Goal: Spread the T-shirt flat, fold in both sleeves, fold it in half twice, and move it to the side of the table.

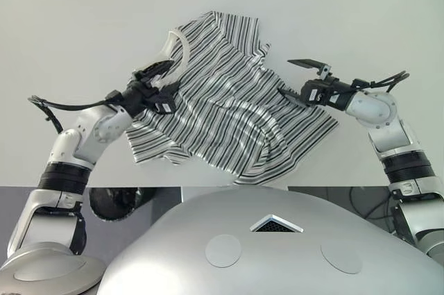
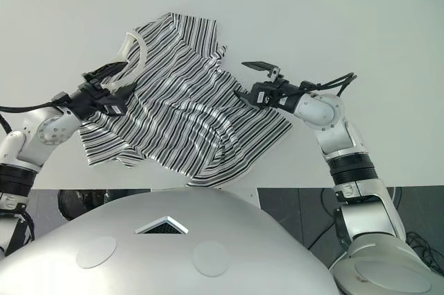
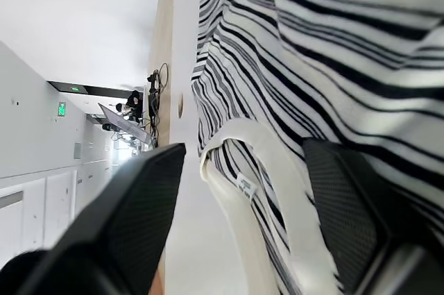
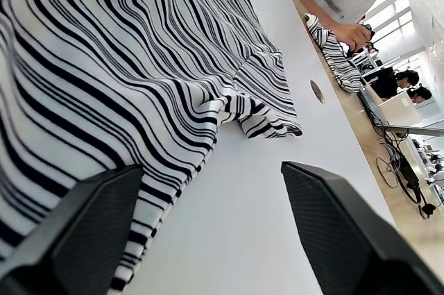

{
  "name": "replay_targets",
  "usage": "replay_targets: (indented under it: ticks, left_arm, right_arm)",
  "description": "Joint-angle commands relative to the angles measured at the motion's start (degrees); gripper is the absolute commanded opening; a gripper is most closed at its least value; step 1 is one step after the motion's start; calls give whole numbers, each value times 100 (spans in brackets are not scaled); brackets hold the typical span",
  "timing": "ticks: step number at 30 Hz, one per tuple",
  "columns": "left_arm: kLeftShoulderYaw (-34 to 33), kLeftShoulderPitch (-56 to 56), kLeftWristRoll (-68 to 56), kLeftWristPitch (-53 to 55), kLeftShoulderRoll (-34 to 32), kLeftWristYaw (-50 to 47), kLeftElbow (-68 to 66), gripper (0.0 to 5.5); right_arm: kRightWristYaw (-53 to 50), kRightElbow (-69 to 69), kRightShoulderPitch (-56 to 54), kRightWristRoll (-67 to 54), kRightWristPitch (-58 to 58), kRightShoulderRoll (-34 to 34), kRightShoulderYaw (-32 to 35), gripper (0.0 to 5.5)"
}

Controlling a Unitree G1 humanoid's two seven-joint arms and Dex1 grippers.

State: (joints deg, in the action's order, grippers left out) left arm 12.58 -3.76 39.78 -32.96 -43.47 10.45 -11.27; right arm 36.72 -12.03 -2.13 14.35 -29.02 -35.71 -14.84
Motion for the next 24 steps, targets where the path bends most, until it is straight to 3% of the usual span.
replay_targets:
  ticks: [1, 8, 10, 14, 18, 21, 24]
  left_arm:
    - [396, 166, 824, 310, -168, -241, -806, 314]
    - [914, 783, 1119, -251, -6, -1508, -1453, 314]
    - [775, 792, 768, -630, 59, -1869, -1098, 314]
    - [-47, 769, -1360, -1430, 244, -1906, -118, 314]
    - [-637, 740, -3043, -1249, 279, -1395, 295, 314]
    - [-310, 279, -3883, -1091, -80, -159, 578, 314]
    - [218, -501, -4456, -930, -855, 1469, 743, 314]
  right_arm:
    - [-20, 8, 98, 233, 16, -252, 6, 377]
    - [-47, 668, 374, -100, 193, -334, 233, 377]
    - [-170, 841, 217, -452, 353, -104, 416, 377]
    - [-376, 1134, -394, -1600, 968, 594, 833, 377]
    - [-162, 1079, -944, -2121, 1362, 856, 860, 377]
    - [-174, 169, -1698, -1506, 1248, 1012, 478, 377]
    - [-361, -1328, -2652, -568, 895, 1302, -109, 377]
